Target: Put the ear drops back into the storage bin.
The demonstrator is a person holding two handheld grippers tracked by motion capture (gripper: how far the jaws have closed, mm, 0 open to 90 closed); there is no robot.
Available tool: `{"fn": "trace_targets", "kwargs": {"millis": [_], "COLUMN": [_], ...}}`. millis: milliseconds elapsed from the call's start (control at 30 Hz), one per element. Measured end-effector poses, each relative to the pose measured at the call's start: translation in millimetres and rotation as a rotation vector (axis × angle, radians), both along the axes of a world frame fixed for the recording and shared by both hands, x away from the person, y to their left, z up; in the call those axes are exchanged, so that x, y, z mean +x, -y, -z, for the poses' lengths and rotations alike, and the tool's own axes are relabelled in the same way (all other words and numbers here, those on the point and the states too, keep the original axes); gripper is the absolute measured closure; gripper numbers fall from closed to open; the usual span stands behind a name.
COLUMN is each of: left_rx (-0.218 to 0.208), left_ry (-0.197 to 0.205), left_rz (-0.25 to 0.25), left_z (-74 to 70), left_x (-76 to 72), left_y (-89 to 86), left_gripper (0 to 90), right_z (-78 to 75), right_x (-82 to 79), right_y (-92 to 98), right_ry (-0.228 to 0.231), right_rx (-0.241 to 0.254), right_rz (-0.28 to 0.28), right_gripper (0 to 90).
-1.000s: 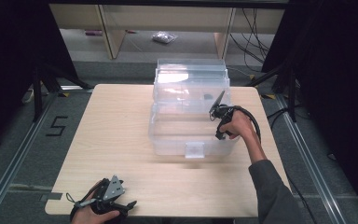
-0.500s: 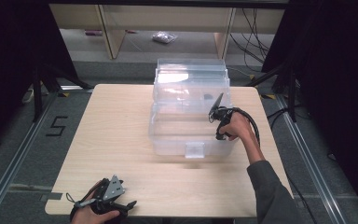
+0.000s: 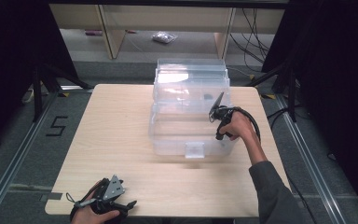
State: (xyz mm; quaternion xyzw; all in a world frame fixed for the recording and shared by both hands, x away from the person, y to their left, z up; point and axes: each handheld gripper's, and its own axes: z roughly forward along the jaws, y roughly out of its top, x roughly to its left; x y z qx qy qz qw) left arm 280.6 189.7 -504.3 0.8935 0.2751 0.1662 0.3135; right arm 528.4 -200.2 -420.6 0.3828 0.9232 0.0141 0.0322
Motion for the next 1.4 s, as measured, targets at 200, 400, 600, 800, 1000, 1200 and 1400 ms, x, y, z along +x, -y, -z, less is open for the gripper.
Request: {"fn": "trace_targets", "kwargs": {"millis": [200,400,600,800,1000,1200,1400], "left_rx": [-0.006,-0.004,-0.001,-0.004,-0.006,-0.012,-0.008], "left_ry": [-0.001,0.003,0.001,0.003,0.004,-0.001,0.001], "left_rz": [-0.004,-0.003,-0.004,-0.004,-0.012,-0.019,-0.018], "left_z": [0.3,0.6,1.2,0.7,0.3,0.6,0.3], "left_x": [-0.2,0.0,0.7,0.3,-0.4,-0.7,-0.5], "left_y": [0.0,-0.1,0.1,-0.3,-0.2,0.1,0.1], "left_gripper": [15.5,15.5,15.5,15.5,15.5,15.5,15.5], "right_z": [-12.2,-27.9,-40.5,-49.5,-56.5,-57.1,-58.0], "right_x": [-4.9,-9.7,-19.3,-32.6,-42.4,-53.7,-62.9], "right_y": [0.9,5.7,7.8,8.0,4.8,2.6,5.9], "right_ry": [0.021,0.087,0.132,0.164,0.206,0.215,0.243], "right_rx": [0.019,0.071,0.099,0.125,0.209,0.245,0.285], "right_rz": [0.038,0.019,-0.023,-0.031,-0.049,-0.056,-0.056], "right_gripper": [47.8,42.4,39.0,35.8,32.2,28.5,24.2]}}
